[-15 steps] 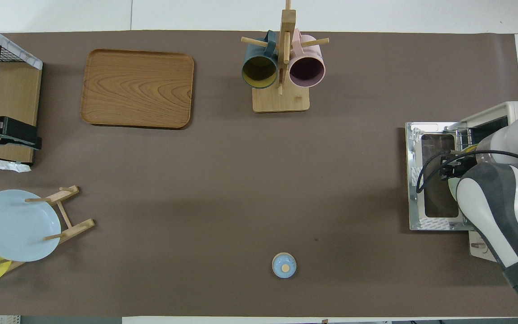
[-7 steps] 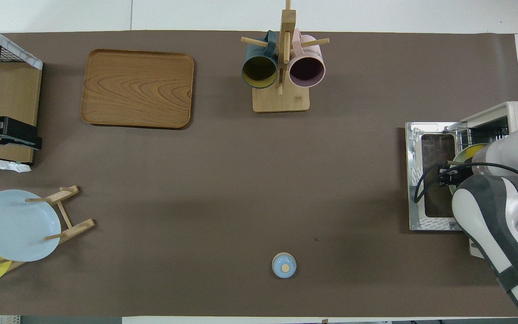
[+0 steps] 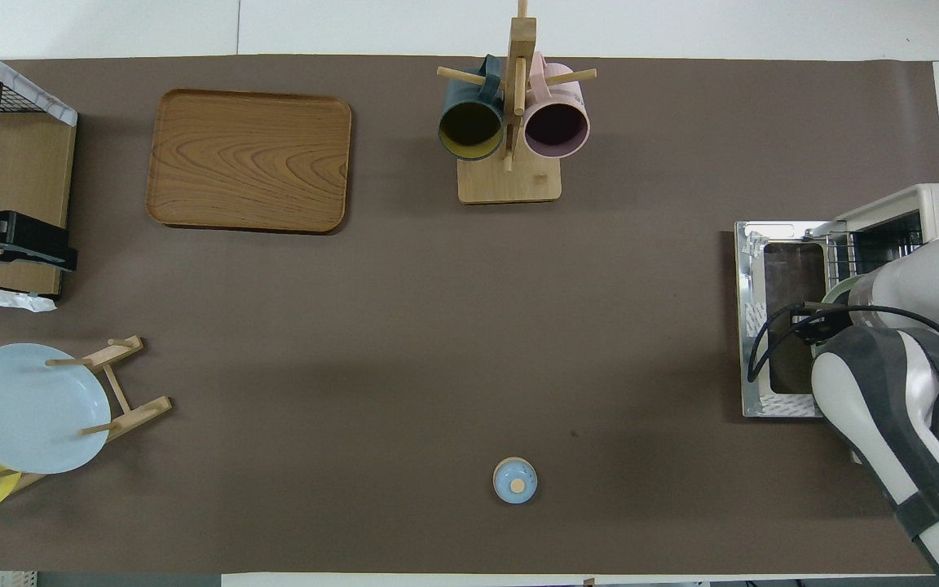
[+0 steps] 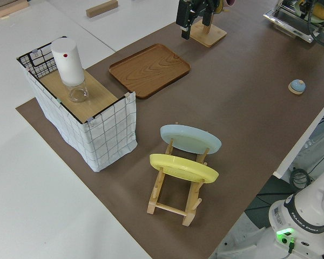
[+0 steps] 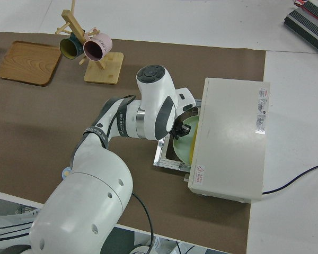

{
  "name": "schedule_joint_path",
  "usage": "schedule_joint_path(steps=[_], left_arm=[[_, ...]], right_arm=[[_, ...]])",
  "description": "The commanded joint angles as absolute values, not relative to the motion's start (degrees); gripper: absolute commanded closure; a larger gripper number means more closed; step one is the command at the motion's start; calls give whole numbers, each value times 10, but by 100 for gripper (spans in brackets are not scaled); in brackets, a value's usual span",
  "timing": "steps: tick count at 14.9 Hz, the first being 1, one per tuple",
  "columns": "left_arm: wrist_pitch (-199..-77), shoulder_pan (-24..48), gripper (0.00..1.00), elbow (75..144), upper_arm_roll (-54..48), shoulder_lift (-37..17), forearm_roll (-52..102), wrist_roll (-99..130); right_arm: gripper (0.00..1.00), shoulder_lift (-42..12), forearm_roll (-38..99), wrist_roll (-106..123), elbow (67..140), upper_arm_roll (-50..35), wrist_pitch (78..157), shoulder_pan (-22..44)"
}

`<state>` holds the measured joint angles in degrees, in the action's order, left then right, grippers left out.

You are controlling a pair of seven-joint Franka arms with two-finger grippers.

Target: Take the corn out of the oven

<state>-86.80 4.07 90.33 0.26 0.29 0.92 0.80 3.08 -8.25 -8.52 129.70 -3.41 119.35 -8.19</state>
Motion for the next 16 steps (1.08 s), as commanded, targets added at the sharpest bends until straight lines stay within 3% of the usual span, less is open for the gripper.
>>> schedule_joint_path(steps=[1,3,6,10,13,16], left_arm=[[-865,42,0,911,3,12,-1,6],[-865,38,0,911,3,12,-1,6],[-865,38,0,911,3,12,-1,7],[-876,38,0,912,3,12,-1,5],[-877,39,0,913,3,12,-2,5],[-886,39,0,914,3,12,-2,6]], right_arm=[[100,19,-107,-83,1234,-40,1113,-34],[100,-7,-105,-99,1147,-40,1030,22],[100,-43,-99,-192,1055,-40,971,106],[100,-118,-59,-316,957,-41,963,203],[100,-235,-53,-444,842,-41,952,297],[100,-291,-48,-544,819,-42,1024,354]])
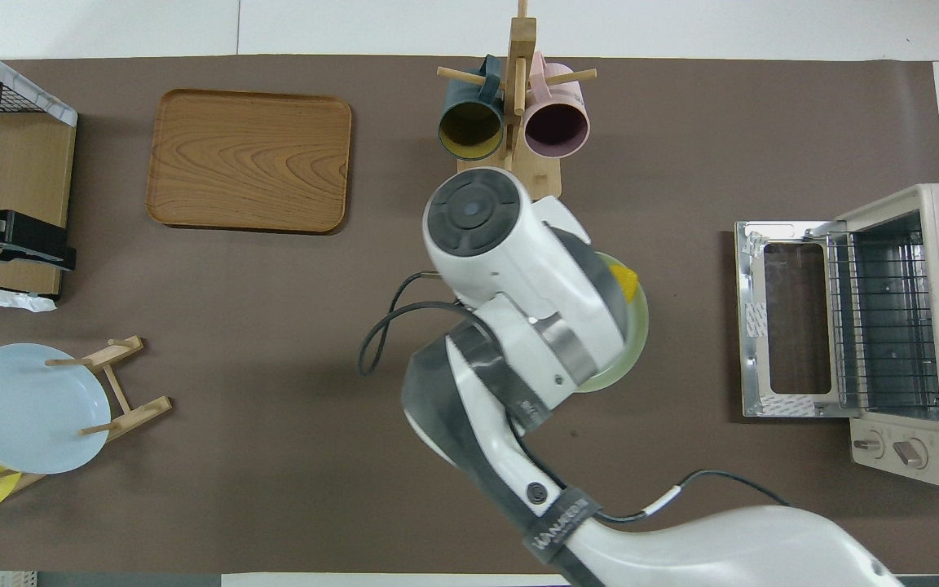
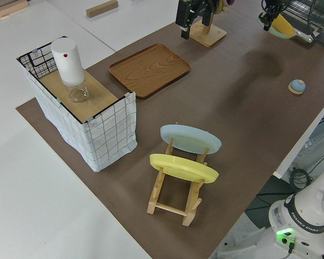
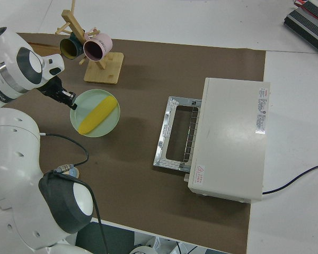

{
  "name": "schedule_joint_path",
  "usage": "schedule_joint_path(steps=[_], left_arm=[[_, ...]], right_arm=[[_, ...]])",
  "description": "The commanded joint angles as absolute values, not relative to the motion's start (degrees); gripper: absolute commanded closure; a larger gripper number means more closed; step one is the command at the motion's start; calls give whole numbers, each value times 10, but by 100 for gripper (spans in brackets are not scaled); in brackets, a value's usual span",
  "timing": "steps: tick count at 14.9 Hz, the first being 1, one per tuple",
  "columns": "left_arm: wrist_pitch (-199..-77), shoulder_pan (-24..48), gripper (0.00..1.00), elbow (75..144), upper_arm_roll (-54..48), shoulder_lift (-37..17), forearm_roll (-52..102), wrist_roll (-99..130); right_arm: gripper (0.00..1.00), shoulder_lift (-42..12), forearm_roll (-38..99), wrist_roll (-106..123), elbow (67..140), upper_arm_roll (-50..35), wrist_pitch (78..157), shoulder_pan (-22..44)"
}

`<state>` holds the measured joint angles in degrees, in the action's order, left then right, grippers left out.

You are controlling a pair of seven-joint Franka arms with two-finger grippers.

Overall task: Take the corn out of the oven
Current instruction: 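Carry the green plate with corn out and set it mid-table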

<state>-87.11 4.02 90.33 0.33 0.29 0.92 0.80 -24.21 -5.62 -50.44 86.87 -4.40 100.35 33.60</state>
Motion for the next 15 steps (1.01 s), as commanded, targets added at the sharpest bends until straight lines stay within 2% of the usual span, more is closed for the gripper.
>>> schedule_joint_path(steps=[1,5,10,11,13,15], left_arm=[[-889,38,0,914,3,12,-1,7],[-891,37,0,915,2,12,-1,7],[-903,37,0,922,2,14,-1,4],[-903,37,0,921,2,14,-1,3],[-906,37,0,925,2,15,-1,1],[-911,38,0,929,2,18,-1,1]], right_arm=[[100,-295,-41,-551,825,-43,1050,368],[100,-291,-31,-572,899,-44,1147,377],[98,-290,45,-616,920,-44,1211,369],[76,-290,55,-616,917,-44,1221,368],[54,-291,55,-610,912,-44,1245,363],[54,-290,46,-564,894,-42,1246,362]])
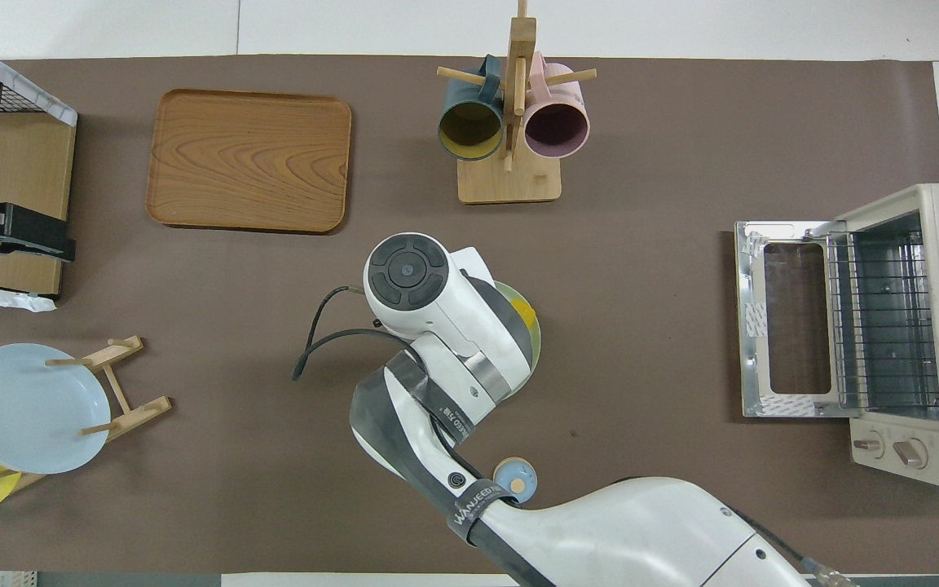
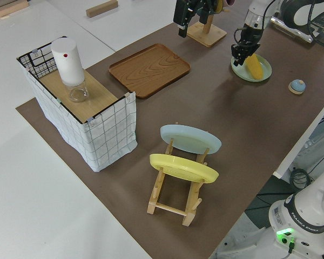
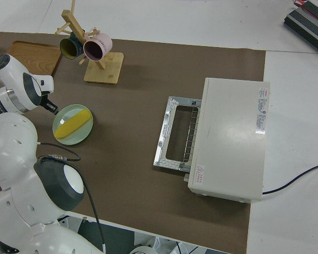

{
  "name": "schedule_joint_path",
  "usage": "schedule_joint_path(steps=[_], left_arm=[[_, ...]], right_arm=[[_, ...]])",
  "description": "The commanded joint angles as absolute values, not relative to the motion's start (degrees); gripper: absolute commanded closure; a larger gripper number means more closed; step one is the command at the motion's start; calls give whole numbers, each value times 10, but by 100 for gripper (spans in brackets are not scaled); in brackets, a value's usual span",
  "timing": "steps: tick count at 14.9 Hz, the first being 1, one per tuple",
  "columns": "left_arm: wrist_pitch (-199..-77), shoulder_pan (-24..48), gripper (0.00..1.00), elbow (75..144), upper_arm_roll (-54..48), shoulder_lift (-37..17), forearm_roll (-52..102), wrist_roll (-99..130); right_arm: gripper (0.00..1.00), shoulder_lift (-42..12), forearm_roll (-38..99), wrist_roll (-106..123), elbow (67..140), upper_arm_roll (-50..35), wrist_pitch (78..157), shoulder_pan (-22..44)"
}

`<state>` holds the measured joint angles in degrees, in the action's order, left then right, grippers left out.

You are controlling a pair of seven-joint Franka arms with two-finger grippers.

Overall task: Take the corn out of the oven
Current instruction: 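Carry the green plate with corn out and set it mid-table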

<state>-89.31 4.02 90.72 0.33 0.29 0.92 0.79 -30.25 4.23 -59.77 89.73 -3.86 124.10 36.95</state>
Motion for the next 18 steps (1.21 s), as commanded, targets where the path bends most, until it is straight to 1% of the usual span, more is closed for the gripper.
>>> schedule_joint_path(steps=[1,2,4,5,6,9,11,13,16,18], left_arm=[[-911,38,0,929,2,18,-1,1],[-911,38,0,929,2,18,-1,1],[-919,40,0,930,1,18,0,1],[-928,44,0,937,-1,18,1,0],[-937,47,0,947,-2,23,2,0],[-965,103,0,976,-3,20,12,1],[-993,133,0,1001,-3,17,46,1],[-1032,171,0,1028,-3,11,73,1],[-1075,253,0,1031,-3,-45,80,0],[-1124,300,0,1032,-3,-89,103,1]], right_arm=[[56,-287,40,-535,887,-39,1231,359],[57,-267,32,-515,890,-37,1207,349],[64,-230,10,-484,896,-37,1142,316],[73,-210,-11,-467,912,-37,1113,306],[79,-192,-28,-462,936,-37,1101,294],[89,-120,-56,-426,1076,-37,1114,233],[98,-99,-79,-402,1141,-38,1146,176],[100,-92,-80,-338,1178,-38,1170,108],[100,-84,-80,-238,1214,-39,1185,16],[100,-77,-80,-230,1241,-39,1211,6]])
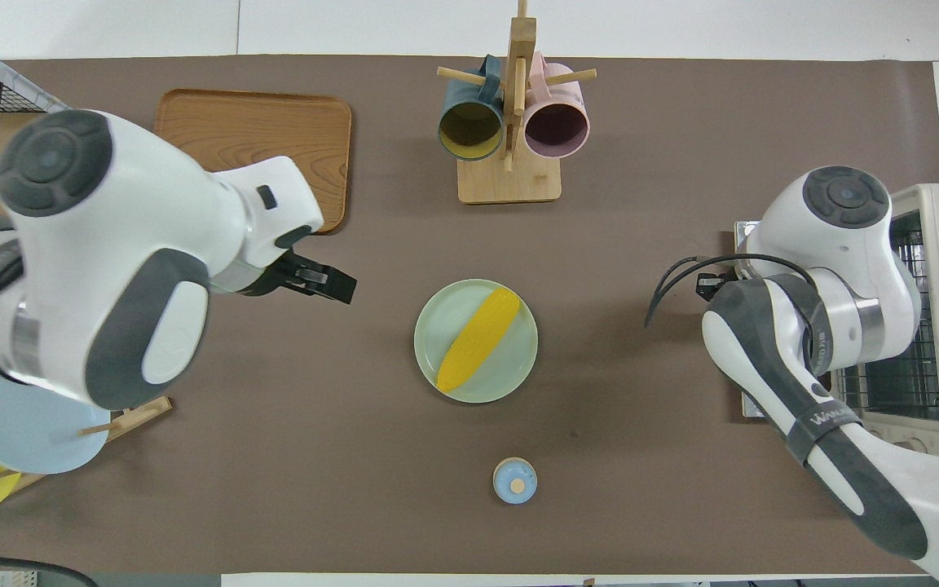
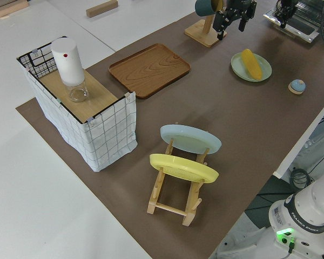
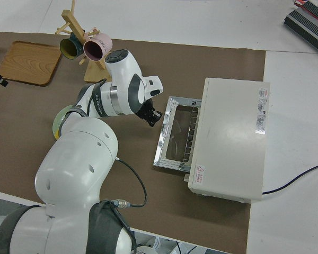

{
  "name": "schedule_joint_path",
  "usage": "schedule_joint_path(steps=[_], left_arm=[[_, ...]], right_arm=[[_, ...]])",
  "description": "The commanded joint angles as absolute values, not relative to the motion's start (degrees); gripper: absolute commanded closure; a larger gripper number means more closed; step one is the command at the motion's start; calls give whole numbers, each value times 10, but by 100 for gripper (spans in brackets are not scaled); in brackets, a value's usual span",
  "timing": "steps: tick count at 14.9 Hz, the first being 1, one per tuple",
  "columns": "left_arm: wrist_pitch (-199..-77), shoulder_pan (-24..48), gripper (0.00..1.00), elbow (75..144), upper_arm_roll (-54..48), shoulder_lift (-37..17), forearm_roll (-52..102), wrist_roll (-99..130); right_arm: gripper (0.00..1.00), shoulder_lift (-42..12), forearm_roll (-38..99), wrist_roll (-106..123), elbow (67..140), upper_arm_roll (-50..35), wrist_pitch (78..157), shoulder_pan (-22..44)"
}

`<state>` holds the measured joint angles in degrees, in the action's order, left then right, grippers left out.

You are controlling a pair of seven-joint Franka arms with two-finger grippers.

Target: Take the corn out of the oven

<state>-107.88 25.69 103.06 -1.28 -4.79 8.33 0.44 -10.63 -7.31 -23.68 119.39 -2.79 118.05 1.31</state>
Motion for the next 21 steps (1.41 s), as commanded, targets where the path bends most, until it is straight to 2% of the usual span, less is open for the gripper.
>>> schedule_joint_path(steps=[1,4,7,10,14,16,18,21], left_arm=[[-1147,309,0,1032,-3,-106,112,1],[-1198,365,0,1025,-2,-164,113,-31],[-1227,388,0,1020,-3,-212,112,-42],[-1241,402,0,1022,-3,-223,116,-50],[-1271,421,0,1028,-3,-236,138,-46],[-1282,428,0,1029,-3,-244,139,-43],[-1286,429,0,1033,-3,-244,139,-40],[-1310,430,0,1053,-3,-241,139,-40]], right_arm=[[100,-75,-79,-232,1251,-39,1226,7],[100,-74,-80,-230,1253,-39,1238,6],[100,-76,-80,-227,1254,-39,1251,6],[100,-76,-79,-202,1265,-39,1256,-10],[100,-73,-80,-180,1307,-39,1308,-36],[100,-74,-79,-177,1303,-39,1306,-35],[100,-75,-86,-173,1288,-38,1292,-34],[100,-72,-149,-171,1232,-38,1203,-35]])
